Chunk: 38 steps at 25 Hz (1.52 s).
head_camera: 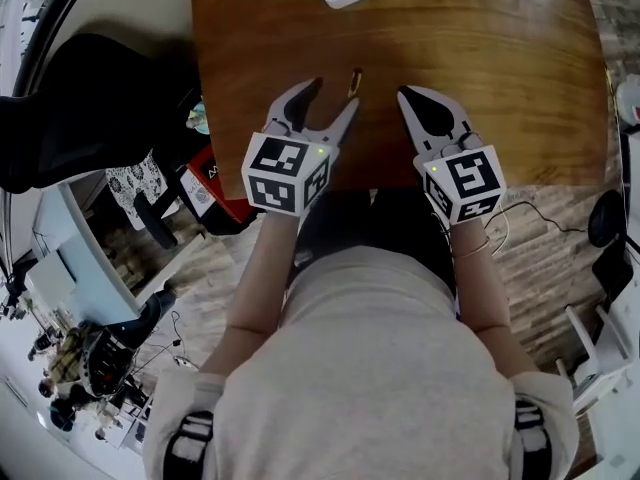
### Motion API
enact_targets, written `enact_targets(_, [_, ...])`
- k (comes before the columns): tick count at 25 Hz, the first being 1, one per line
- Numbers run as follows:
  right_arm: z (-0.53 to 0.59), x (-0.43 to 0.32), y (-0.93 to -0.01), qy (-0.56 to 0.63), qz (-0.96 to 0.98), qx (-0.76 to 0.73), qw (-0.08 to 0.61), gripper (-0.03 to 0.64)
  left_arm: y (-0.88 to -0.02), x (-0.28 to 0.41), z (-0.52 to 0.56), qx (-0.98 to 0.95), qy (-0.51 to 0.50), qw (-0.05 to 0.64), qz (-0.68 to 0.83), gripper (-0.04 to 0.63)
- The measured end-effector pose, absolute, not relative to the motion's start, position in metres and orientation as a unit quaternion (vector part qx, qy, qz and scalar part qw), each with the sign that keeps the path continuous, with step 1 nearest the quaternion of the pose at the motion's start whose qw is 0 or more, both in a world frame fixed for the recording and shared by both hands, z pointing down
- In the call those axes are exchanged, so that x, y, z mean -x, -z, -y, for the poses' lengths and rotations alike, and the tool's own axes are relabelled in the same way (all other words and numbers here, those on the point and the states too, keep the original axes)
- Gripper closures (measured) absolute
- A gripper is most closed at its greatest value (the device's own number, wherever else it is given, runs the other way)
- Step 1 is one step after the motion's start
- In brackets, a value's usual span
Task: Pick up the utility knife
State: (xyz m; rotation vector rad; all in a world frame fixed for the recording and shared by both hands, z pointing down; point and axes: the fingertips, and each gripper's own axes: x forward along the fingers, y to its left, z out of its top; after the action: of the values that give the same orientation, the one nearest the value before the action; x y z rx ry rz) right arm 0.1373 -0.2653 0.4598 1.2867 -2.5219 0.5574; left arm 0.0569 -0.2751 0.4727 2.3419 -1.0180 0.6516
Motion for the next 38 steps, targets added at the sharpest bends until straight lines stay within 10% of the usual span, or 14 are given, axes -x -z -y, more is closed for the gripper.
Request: enact_targets(38, [0.271, -0.146, -0.523, -0.249, 0.861, -0.421, 0.136, 0.604, -0.595, -0.075, 0.298, -0.810, -0.377, 0.274, 0.356, 0.440])
